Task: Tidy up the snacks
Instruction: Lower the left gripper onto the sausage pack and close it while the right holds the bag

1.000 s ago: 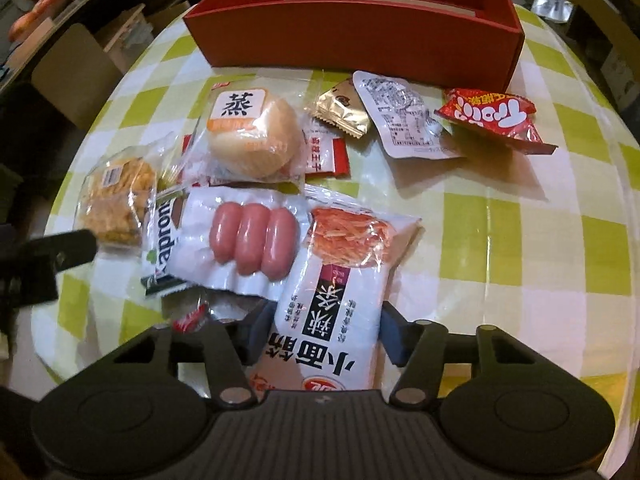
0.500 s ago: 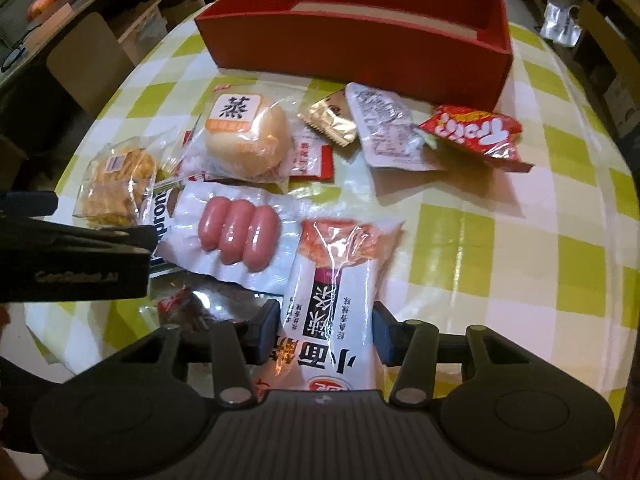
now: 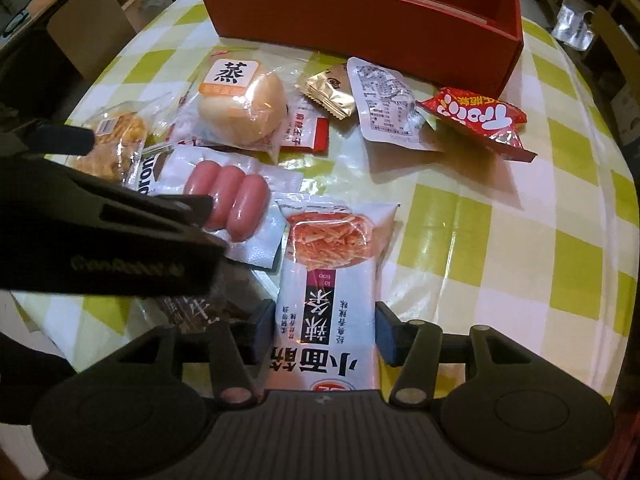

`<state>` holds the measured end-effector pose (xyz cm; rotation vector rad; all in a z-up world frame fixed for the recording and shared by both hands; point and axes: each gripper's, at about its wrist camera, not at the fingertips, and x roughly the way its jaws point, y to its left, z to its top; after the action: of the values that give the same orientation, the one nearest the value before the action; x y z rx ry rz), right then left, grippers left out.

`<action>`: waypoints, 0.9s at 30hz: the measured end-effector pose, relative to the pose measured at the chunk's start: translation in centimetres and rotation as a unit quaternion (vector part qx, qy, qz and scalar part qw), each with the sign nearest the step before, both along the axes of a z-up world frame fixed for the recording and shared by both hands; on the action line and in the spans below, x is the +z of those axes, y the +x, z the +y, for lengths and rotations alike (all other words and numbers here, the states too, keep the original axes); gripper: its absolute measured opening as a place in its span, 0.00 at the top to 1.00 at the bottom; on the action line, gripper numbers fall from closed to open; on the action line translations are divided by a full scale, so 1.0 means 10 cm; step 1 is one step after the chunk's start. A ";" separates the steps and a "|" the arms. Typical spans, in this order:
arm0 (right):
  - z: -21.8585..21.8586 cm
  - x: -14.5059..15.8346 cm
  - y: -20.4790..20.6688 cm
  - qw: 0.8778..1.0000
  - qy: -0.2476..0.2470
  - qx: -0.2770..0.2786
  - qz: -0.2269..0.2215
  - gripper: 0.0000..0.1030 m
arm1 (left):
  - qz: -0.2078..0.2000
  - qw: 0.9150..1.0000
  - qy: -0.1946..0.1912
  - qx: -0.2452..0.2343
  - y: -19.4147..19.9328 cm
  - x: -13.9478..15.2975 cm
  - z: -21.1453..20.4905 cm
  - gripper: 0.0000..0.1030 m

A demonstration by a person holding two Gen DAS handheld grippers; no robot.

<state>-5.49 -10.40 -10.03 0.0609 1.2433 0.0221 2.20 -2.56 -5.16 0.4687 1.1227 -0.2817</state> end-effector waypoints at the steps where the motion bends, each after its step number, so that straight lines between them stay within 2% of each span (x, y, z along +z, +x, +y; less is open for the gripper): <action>1: -0.01 0.00 -0.01 1.000 -0.005 0.002 -0.001 0.46 | 0.004 1.000 -0.001 -0.005 0.00 -0.01 -0.02 0.00; 3: -0.03 0.00 -0.04 1.000 -0.023 0.006 -0.001 0.46 | 0.010 1.000 -0.001 -0.009 0.01 -0.05 -0.05 0.00; 7: -0.16 0.02 -0.10 1.000 -0.010 0.001 -0.001 0.47 | 0.030 0.999 0.001 -0.016 0.09 -0.12 -0.11 0.05; 10: -0.22 0.02 -0.16 1.000 -0.008 -0.003 0.000 0.47 | 0.040 0.998 -0.009 -0.041 0.10 -0.13 -0.16 0.06; 11: -0.24 0.02 -0.18 1.000 -0.005 -0.002 -0.001 0.47 | 0.043 0.998 -0.008 -0.056 0.08 -0.14 -0.19 0.10; 15: -0.24 0.01 -0.18 1.000 -0.001 -0.002 -0.001 0.47 | 0.040 0.994 0.026 -0.102 0.08 -0.31 -0.32 0.12; 16: -0.24 0.01 -0.17 1.000 -0.002 -0.002 0.000 0.47 | 0.042 0.994 0.025 -0.102 0.11 -0.35 -0.33 0.10; 18: -0.24 0.01 -0.16 1.000 -0.001 -0.002 0.001 0.47 | 0.055 0.995 -0.001 -0.089 0.22 -0.35 -0.31 0.12; 20: -0.26 0.01 -0.15 1.000 0.002 -0.005 0.003 0.47 | 0.068 0.994 -0.008 -0.088 0.26 -0.35 -0.28 0.12; 25: -0.26 0.00 -0.14 1.000 0.004 -0.007 0.005 0.47 | 0.087 0.990 0.008 -0.114 0.04 -0.37 -0.19 0.12; 27: -0.26 0.00 -0.14 1.000 0.002 -0.006 0.005 0.47 | 0.101 0.989 0.009 -0.110 0.00 -0.37 -0.14 0.11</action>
<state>-6.87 -12.97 -10.00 0.0715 1.2525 0.0132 2.25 -3.92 -8.85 0.5917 1.2725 -0.5217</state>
